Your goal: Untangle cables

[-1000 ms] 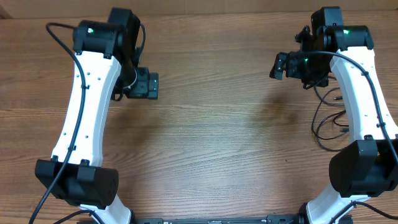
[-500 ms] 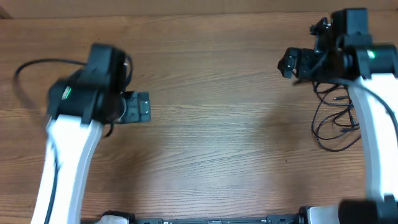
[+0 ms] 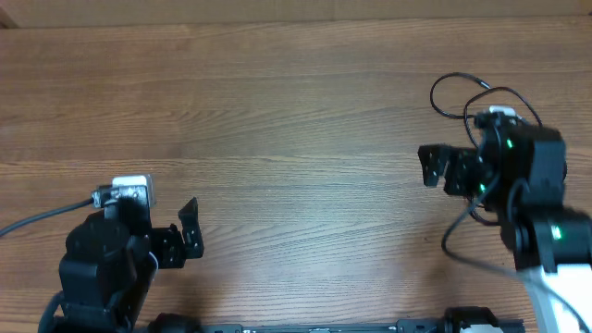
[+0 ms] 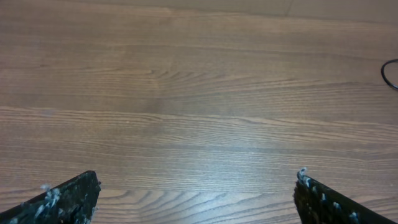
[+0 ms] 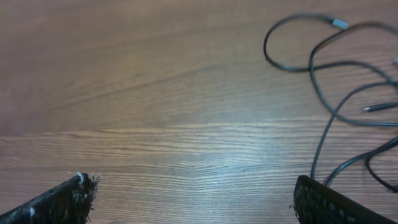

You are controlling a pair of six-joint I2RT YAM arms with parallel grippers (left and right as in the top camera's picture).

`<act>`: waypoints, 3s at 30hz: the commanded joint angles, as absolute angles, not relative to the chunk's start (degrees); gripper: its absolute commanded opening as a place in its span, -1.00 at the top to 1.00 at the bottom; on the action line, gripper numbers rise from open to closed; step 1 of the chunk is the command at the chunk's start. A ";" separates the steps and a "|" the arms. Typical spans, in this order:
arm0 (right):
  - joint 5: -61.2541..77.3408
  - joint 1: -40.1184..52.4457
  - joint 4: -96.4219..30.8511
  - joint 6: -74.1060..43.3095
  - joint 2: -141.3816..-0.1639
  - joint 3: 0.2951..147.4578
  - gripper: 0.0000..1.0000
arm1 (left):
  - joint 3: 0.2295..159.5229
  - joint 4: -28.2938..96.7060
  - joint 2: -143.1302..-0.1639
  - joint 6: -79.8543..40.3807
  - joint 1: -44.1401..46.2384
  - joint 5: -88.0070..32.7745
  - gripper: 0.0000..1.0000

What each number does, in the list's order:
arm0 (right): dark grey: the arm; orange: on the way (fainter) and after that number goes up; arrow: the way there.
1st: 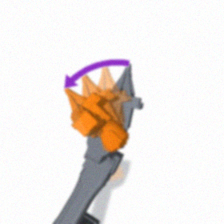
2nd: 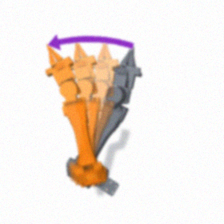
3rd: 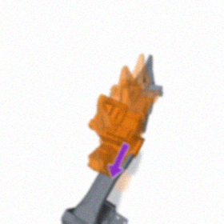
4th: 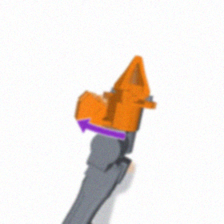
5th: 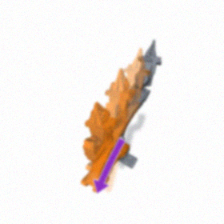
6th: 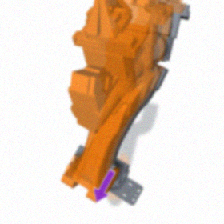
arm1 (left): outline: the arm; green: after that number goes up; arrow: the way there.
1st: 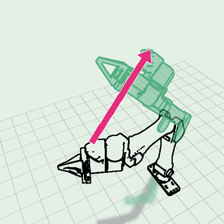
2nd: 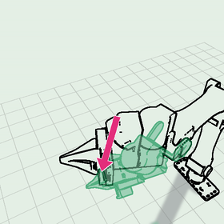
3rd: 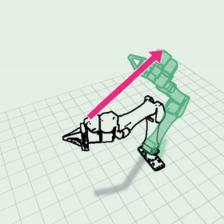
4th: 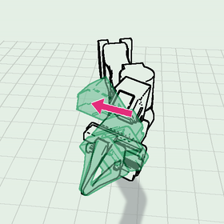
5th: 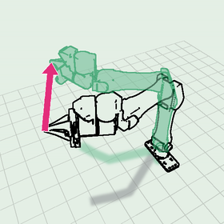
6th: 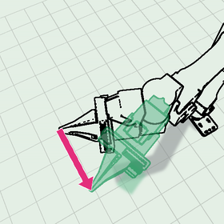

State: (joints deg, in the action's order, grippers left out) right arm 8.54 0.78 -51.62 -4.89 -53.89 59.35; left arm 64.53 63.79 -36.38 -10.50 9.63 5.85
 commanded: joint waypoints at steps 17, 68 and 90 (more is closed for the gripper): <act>7.51 0.69 -54.35 -5.15 -51.57 59.09 -1.00 | 63.09 68.31 -35.99 -9.41 9.45 6.15 -0.99; 4.51 2.42 9.23 -4.49 -12.64 15.27 -1.00 | 63.09 70.08 -35.99 -9.41 9.45 6.15 -0.99; 2.63 3.70 7.09 -3.09 -0.12 0.47 -1.00 | 63.09 70.11 -35.99 -9.41 9.45 6.15 -0.99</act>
